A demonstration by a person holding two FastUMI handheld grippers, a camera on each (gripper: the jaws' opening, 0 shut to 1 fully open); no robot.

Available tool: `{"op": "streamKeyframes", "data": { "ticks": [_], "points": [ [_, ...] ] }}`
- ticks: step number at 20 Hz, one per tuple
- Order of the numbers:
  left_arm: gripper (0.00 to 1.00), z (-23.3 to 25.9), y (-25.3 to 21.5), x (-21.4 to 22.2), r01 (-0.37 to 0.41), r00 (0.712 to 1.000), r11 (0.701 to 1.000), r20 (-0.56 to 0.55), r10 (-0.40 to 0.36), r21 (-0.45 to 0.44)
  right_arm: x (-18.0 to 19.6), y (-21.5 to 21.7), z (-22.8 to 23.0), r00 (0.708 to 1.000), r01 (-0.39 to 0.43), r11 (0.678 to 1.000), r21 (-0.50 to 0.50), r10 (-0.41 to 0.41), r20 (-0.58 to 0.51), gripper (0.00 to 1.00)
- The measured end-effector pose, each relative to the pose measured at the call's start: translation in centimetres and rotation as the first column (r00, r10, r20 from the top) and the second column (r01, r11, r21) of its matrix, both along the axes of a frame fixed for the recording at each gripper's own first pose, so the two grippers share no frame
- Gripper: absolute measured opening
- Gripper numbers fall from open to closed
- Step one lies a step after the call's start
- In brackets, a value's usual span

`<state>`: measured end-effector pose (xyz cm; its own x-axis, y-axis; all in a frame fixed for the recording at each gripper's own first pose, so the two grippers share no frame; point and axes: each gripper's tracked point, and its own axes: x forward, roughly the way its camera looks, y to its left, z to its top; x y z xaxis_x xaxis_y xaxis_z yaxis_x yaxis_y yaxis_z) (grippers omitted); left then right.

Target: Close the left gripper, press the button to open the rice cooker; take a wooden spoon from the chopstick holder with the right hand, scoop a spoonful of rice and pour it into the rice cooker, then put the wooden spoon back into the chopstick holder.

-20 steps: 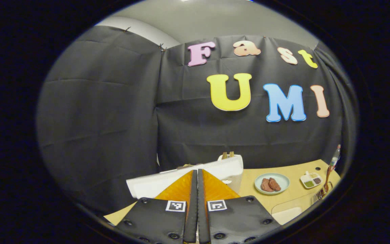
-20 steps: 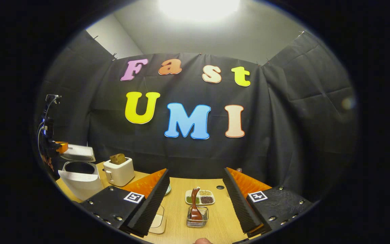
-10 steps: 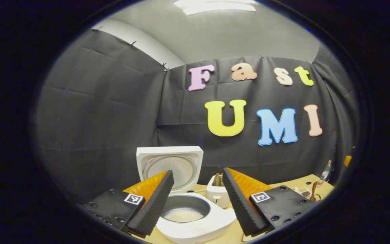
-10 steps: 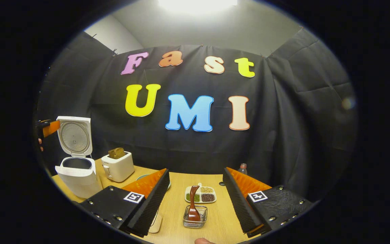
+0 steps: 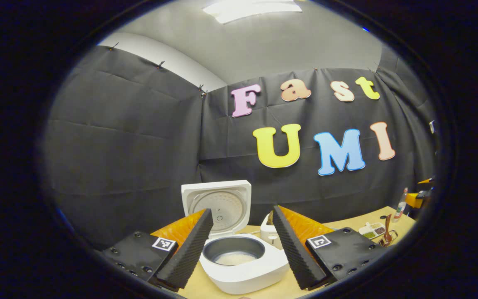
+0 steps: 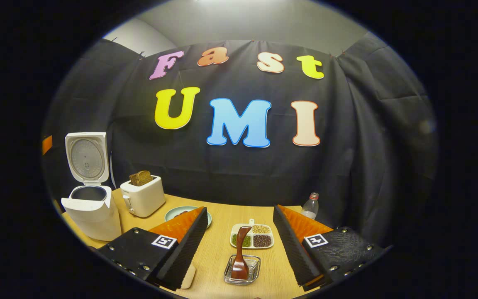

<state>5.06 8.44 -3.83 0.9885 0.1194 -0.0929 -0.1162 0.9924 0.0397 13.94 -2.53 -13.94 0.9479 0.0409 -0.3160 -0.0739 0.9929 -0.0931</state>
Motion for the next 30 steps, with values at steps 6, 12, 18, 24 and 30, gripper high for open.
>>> {"op": "streamKeyframes", "data": {
  "ticks": [6,12,18,24,30],
  "points": [
    [1.00,1.0,-0.8,-2.0,-0.011,1.000,1.000,0.001,0.011,0.005,3.0,-0.4,-4.2,0.997,-0.004,1.000,0.029,0.006,-0.083,0.96],
    [0.95,0.9,-0.6,-3.7,-0.049,0.999,0.999,-0.010,0.049,0.018,4.6,-1.5,-10.6,0.975,0.000,1.000,-0.008,-0.002,-0.223,0.96],
    [0.94,-0.4,0.8,-5.7,-0.115,0.992,0.992,-0.052,0.117,0.043,5.1,-2.6,-15.9,0.942,-0.006,0.999,-0.052,-0.012,-0.334,0.87],
    [0.99,-0.3,0.5,-6.8,-0.133,0.988,0.989,-0.069,0.138,0.062,5.5,-1.4,-18.2,0.914,-0.020,1.000,-0.003,0.017,-0.405,0.69],
    [0.99,0.2,0.3,-6.8,-0.122,0.990,0.990,-0.061,0.126,0.070,5.0,-1.6,-19.6,0.888,0.014,1.000,0.008,-0.008,-0.460,0.39]
  ]
}}
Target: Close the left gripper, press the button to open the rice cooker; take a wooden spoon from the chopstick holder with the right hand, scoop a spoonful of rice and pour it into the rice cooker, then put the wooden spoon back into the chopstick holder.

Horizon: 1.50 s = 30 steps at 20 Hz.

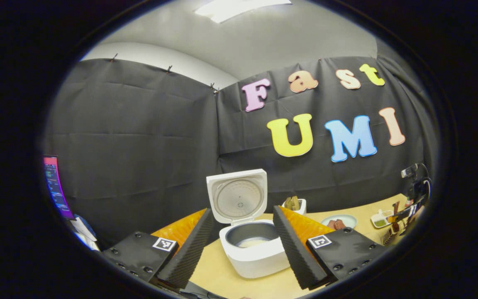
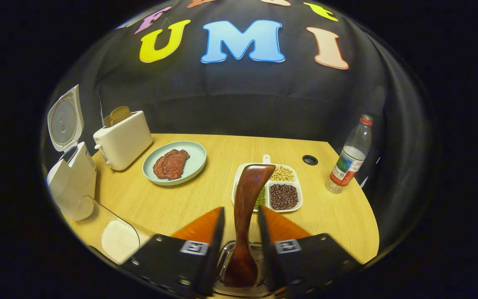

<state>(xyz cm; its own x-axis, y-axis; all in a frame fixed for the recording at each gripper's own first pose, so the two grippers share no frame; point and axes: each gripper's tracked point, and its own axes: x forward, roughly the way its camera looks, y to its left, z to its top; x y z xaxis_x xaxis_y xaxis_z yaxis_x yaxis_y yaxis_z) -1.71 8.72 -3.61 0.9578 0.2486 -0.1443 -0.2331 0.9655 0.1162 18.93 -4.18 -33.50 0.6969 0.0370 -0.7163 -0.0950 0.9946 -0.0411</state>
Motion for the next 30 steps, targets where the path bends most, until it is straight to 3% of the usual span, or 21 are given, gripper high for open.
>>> {"op": "streamKeyframes", "data": {
  "ticks": [1,3,4,5,6,12,13,14,16,17,18,27,30],
  "points": [
    [0.99,-0.1,-0.1,0.1,0.004,1.000,1.000,0.003,-0.004,-0.003,-0.1,0.0,0.0,1.000,0.004,1.000,0.016,-0.004,-0.009,0.17],
    [0.99,-0.2,-0.1,0.4,0.007,1.000,1.000,-0.001,-0.007,-0.009,-0.1,-0.3,0.7,0.999,0.044,0.998,0.037,-0.044,0.003,0.22],
    [0.99,-0.3,0.1,0.3,0.005,1.000,1.000,-0.001,-0.005,-0.011,0.0,-0.2,0.9,0.998,0.055,0.997,0.053,-0.056,0.008,0.14],
    [1.00,-0.1,0.3,0.4,0.002,1.000,1.000,0.006,-0.002,-0.014,-0.2,-0.2,1.5,0.998,0.056,0.996,0.063,-0.058,0.022,0.14],
    [0.94,0.4,0.2,0.5,0.006,1.000,1.000,0.014,-0.006,-0.018,-0.4,-0.3,2.0,0.998,0.053,0.997,0.056,-0.055,0.030,0.13],
    [0.94,0.7,-0.4,1.6,0.047,0.998,0.998,0.036,-0.046,-0.028,-2.2,-0.1,5.7,0.993,0.018,1.000,0.024,-0.020,0.116,0.14],
    [0.99,0.4,-0.6,1.8,0.056,0.998,0.998,0.031,-0.055,-0.034,-2.3,0.2,6.4,0.991,0.012,1.000,0.019,-0.015,0.130,0.14],
    [0.94,0.1,-0.8,2.0,0.066,0.997,0.997,0.028,-0.065,-0.041,-2.4,0.3,7.3,0.989,0.010,1.000,0.013,-0.011,0.144,0.14],
    [0.94,0.0,-1.1,2.4,0.086,0.996,0.995,0.030,-0.085,-0.049,-2.5,0.3,9.0,0.985,0.010,1.000,0.000,-0.010,0.171,0.14],
    [0.99,0.2,-1.0,2.7,0.094,0.995,0.994,0.034,-0.092,-0.051,-2.5,0.4,9.9,0.982,0.010,1.000,-0.005,-0.009,0.188,0.14],
    [0.94,0.2,-1.0,2.9,0.102,0.994,0.993,0.039,-0.100,-0.055,-2.5,0.5,11.0,0.979,0.011,1.000,-0.006,-0.009,0.204,0.14],
    [0.94,-1.0,0.2,3.5,0.131,0.991,0.986,0.037,-0.127,-0.108,-3.4,3.9,16.0,0.961,-0.009,0.999,0.046,-0.004,0.276,0.13],
    [0.99,-1.2,1.3,3.4,0.126,0.992,0.986,0.034,-0.123,-0.110,-4.0,5.6,16.2,0.961,-0.026,0.998,0.064,0.007,0.275,0.13]
  ]
}}
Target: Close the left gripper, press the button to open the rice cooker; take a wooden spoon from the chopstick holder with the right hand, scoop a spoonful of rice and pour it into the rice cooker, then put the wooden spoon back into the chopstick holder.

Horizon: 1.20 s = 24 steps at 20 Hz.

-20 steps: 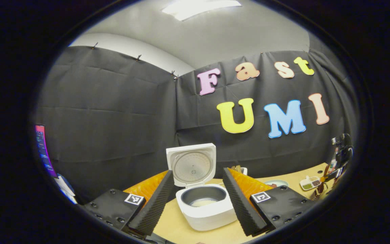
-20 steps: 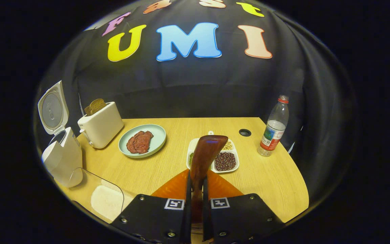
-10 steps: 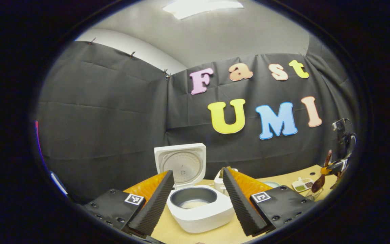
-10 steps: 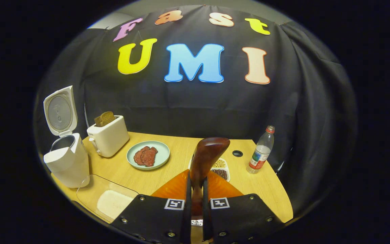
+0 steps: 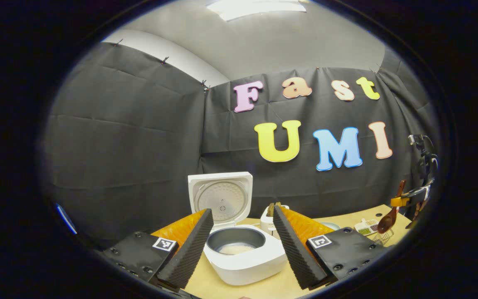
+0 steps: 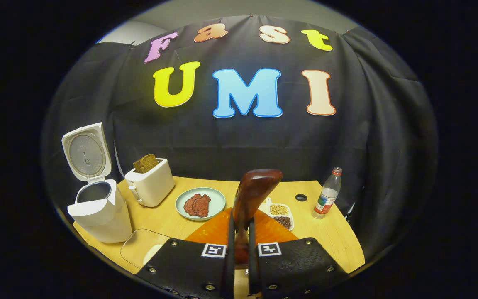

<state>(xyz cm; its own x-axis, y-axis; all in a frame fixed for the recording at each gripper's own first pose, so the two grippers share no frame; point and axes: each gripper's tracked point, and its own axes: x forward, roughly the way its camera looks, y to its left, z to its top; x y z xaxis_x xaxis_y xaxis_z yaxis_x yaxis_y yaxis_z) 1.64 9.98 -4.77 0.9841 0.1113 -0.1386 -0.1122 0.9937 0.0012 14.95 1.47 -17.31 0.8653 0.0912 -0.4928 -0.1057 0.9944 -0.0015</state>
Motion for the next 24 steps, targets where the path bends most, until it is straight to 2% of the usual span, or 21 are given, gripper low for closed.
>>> {"op": "streamKeyframes", "data": {
  "ticks": [4,5,11,19,20,24],
  "points": [
    [0.99,-0.5,1.3,0.2,0.003,1.000,1.000,-0.005,-0.003,-0.010,-1.1,2.7,-0.3,1.000,-0.018,0.999,0.036,0.018,-0.013,0.13],
    [0.94,-0.7,1.8,0.3,0.004,1.000,1.000,-0.008,-0.004,-0.010,-1.4,3.3,-0.5,1.000,-0.020,0.999,0.047,0.021,-0.018,0.13],
    [0.94,-1.3,4.3,0.8,0.017,1.000,1.000,-0.017,-0.017,-0.005,-2.5,7.2,-1.8,0.998,-0.040,0.996,0.075,0.044,-0.046,0.13],
    [0.94,-1.6,8.2,0.7,0.018,1.000,1.000,-0.020,-0.018,0.023,-3.6,9.8,-6.4,0.994,-0.033,0.999,0.012,0.034,-0.102,0.13],
    [0.99,-1.7,8.8,0.6,0.016,1.000,1.000,-0.022,-0.015,0.026,-3.6,10.0,-7.0,0.994,-0.031,1.000,0.000,0.031,-0.106,0.14],
    [1.00,-1.8,10.6,0.1,0.007,1.000,0.999,-0.023,-0.006,0.045,-4.1,10.6,-9.7,0.991,-0.027,0.998,-0.055,0.020,-0.131,0.14]
  ]
}}
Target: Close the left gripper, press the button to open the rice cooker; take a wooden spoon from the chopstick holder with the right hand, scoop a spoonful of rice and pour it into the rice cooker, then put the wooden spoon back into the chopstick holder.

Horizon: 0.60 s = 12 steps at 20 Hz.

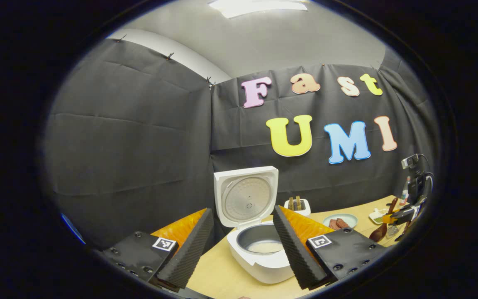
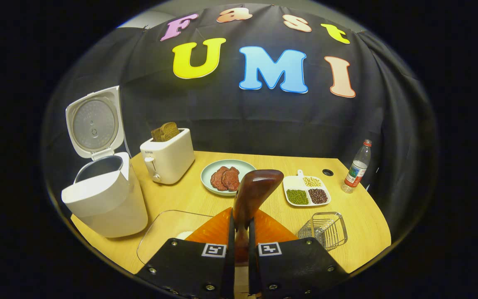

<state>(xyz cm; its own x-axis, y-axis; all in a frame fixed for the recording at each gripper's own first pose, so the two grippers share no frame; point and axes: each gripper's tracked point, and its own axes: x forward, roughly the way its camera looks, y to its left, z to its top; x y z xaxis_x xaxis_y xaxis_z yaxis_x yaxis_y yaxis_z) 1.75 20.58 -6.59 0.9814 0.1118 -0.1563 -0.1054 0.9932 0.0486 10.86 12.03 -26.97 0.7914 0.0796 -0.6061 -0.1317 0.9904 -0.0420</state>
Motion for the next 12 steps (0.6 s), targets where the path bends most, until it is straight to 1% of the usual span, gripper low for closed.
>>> {"op": "streamKeyframes", "data": {
  "ticks": [4,8,10,12],
  "points": [
    [0.99,-0.7,1.3,-0.5,-0.008,1.000,1.000,-0.014,0.008,0.002,-1.0,1.8,-2.1,0.999,-0.002,1.000,0.001,0.002,-0.035,0.14],
    [1.00,-1.4,1.4,-1.0,0.002,1.000,1.000,-0.028,-0.002,-0.004,-2.0,4.3,-2.6,0.999,-0.036,0.999,0.006,0.036,-0.039,0.14],
    [1.00,-1.5,1.5,-1.2,0.006,1.000,1.000,-0.027,-0.006,-0.005,-2.5,5.8,-2.8,0.997,-0.057,0.998,0.031,0.059,-0.049,0.14],
    [1.00,-1.5,1.6,-1.4,0.006,1.000,1.000,-0.025,-0.006,-0.010,-2.9,6.7,-2.9,0.997,-0.054,0.996,0.070,0.058,-0.060,0.14]
  ]
}}
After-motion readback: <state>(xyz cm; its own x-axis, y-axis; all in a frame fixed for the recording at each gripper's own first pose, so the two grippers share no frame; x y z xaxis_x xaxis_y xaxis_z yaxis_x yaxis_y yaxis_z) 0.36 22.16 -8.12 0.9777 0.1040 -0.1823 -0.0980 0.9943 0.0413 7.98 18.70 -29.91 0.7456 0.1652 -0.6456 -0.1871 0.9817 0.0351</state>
